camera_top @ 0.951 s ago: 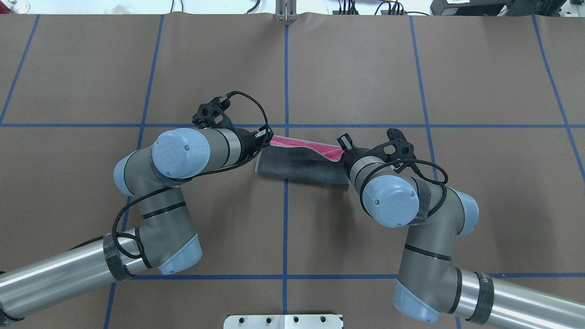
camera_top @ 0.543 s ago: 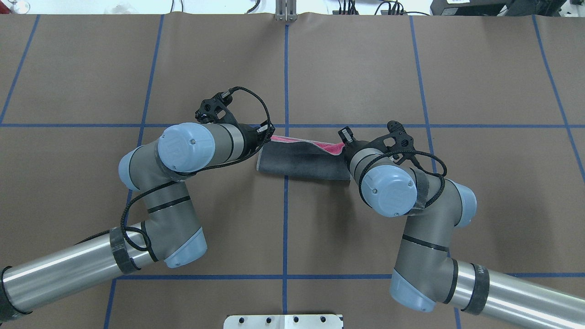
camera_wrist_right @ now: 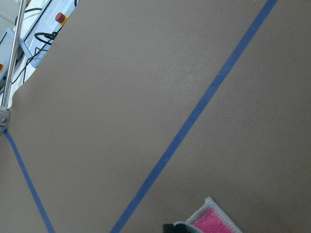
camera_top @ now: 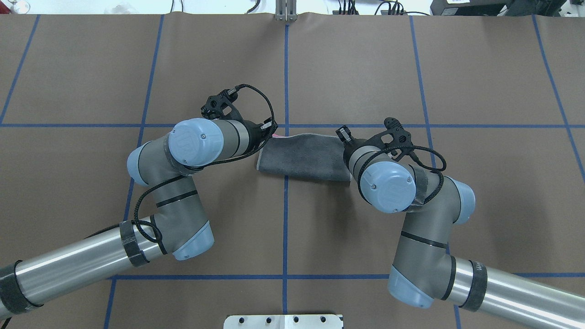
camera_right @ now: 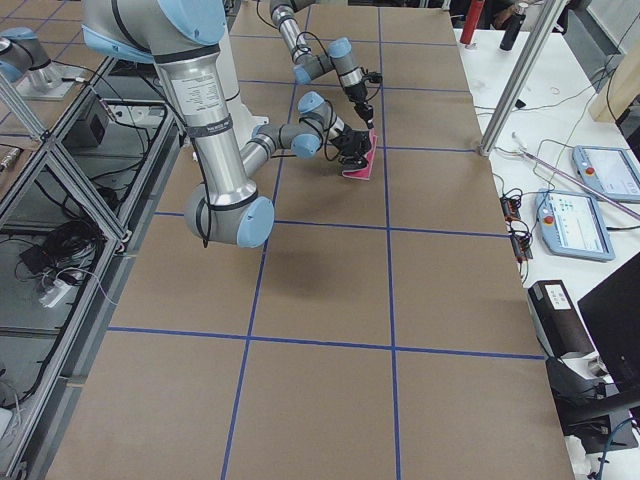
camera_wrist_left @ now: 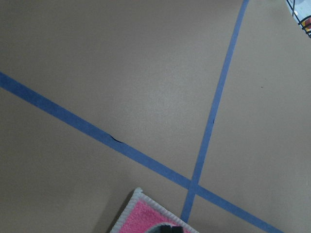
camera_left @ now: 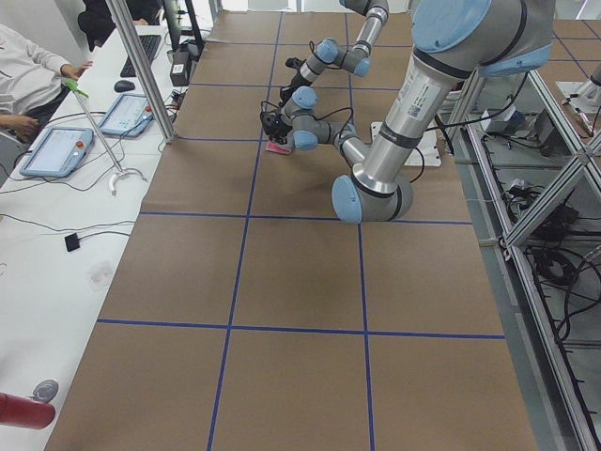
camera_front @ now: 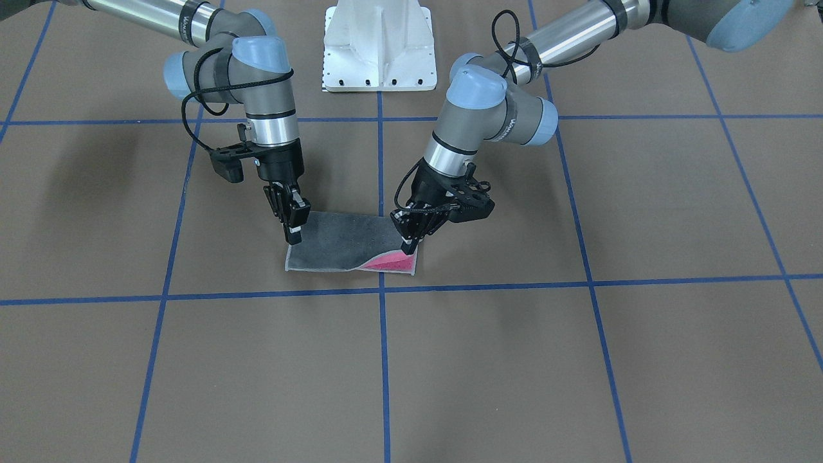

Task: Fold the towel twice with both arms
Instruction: 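Lift both corners and fold them over toward the far edge, then release the right gripper and raise it away while the left gripper holds the towel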

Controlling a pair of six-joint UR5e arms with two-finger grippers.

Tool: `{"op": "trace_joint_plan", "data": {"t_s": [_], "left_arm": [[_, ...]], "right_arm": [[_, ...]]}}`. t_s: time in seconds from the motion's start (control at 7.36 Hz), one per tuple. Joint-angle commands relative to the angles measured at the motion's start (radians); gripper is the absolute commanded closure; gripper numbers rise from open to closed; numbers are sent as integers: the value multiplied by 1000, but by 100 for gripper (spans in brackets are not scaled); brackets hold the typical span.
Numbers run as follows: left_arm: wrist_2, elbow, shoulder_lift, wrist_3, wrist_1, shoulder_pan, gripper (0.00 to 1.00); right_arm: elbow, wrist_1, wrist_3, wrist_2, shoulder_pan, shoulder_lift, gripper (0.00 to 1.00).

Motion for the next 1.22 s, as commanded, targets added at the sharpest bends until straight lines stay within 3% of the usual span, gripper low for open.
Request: {"op": "trace_joint_plan", "data": {"t_s": [0.0, 0.27, 0.41, 0.54, 0.82, 1.09], "left_arm": [[-1, 2, -1, 47, 1, -6, 2], [-32, -7, 1, 67, 2, -24, 0], [-108, -12, 8, 133, 1, -29, 0], [-124, -24, 21, 161, -5, -30, 0], [-121, -33, 36, 134, -19, -20, 0], [-117, -33, 45, 44, -43, 2, 1]], "right_arm": [[-18, -24, -36, 38, 34, 26, 0], [-8, -28, -135, 128, 79, 27, 0], [20, -29, -242, 192, 108, 17, 0], [67, -64, -355, 252, 135, -12, 0], [182, -284, -660, 386, 210, -43, 0], [236, -371, -999, 536, 321, -92, 0]]}}
